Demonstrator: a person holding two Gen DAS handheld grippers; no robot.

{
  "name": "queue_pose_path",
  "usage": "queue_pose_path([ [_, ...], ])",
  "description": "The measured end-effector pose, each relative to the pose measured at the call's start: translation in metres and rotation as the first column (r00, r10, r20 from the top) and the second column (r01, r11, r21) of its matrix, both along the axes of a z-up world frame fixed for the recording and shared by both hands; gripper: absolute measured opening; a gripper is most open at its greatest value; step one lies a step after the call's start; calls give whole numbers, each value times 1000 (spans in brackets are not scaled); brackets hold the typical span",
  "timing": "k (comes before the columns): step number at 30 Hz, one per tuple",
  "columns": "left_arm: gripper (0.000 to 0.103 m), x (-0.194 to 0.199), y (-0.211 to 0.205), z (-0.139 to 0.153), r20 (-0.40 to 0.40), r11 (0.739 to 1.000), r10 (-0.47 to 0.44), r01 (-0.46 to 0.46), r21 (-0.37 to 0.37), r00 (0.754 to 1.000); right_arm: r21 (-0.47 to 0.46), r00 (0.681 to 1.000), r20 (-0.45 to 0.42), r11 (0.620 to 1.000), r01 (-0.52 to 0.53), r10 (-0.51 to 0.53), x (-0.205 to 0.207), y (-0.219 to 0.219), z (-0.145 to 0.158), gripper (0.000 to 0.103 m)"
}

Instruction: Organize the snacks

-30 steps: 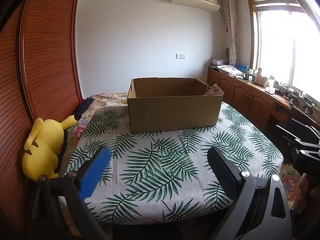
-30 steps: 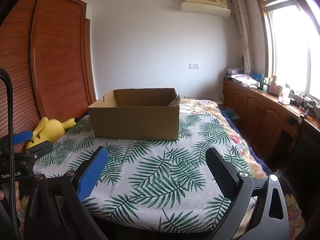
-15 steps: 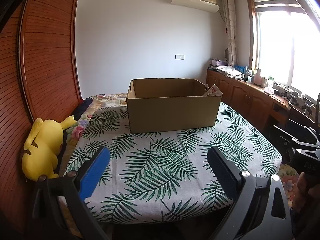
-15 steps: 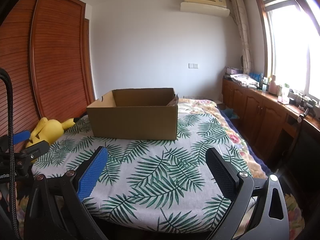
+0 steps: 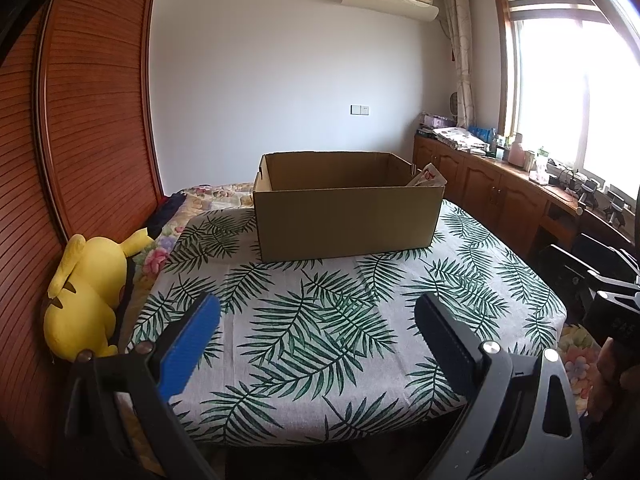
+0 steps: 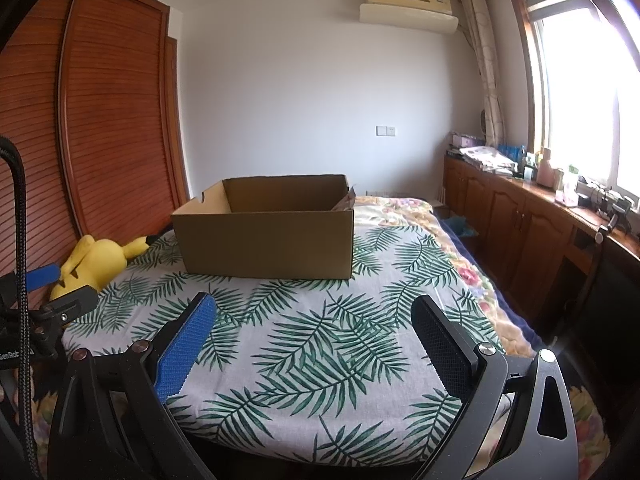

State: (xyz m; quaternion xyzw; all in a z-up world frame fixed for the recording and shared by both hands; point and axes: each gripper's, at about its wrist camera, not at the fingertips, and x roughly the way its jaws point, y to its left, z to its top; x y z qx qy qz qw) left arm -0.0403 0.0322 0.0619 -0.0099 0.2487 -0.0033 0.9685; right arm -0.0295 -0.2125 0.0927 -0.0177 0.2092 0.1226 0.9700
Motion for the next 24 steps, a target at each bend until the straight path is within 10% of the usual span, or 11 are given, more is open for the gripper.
queue_pose_path([
  [24, 99, -1, -1, 4, 15, 1000, 0, -1, 6, 1000, 2, 1000, 2, 1000, -1, 1, 1, 1, -1, 99],
])
